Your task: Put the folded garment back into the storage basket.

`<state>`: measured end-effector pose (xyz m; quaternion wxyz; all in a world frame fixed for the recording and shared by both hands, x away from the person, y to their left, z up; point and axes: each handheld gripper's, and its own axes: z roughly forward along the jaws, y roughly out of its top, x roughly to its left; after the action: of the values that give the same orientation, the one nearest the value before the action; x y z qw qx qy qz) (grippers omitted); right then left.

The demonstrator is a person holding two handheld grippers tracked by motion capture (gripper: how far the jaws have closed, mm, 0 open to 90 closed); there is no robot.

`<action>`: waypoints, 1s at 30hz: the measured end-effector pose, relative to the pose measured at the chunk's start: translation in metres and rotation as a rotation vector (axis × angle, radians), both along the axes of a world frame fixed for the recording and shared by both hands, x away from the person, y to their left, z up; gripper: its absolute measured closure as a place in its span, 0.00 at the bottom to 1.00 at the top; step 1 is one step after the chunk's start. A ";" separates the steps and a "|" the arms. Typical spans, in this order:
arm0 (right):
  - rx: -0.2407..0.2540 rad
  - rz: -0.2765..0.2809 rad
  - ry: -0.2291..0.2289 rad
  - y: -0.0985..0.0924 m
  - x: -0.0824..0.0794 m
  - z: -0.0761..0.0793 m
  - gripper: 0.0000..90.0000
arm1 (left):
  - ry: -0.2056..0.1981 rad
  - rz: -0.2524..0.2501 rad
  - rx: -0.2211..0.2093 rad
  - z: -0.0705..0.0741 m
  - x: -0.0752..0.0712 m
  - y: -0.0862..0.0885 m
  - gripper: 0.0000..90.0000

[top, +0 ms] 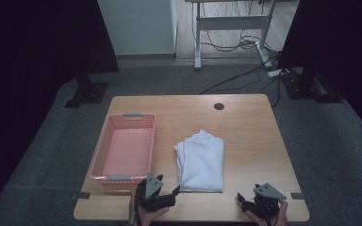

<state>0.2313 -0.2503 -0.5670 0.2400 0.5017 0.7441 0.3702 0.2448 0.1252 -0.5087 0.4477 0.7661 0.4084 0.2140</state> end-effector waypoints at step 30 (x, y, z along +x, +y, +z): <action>-0.001 0.011 0.000 -0.001 0.001 0.000 0.21 | -0.008 -0.001 -0.014 0.009 0.024 -0.023 0.29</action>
<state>0.2321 -0.2510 -0.5670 0.2384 0.4974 0.7470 0.3711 0.2684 0.1019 -0.4997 0.4548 0.7625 0.4075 0.2139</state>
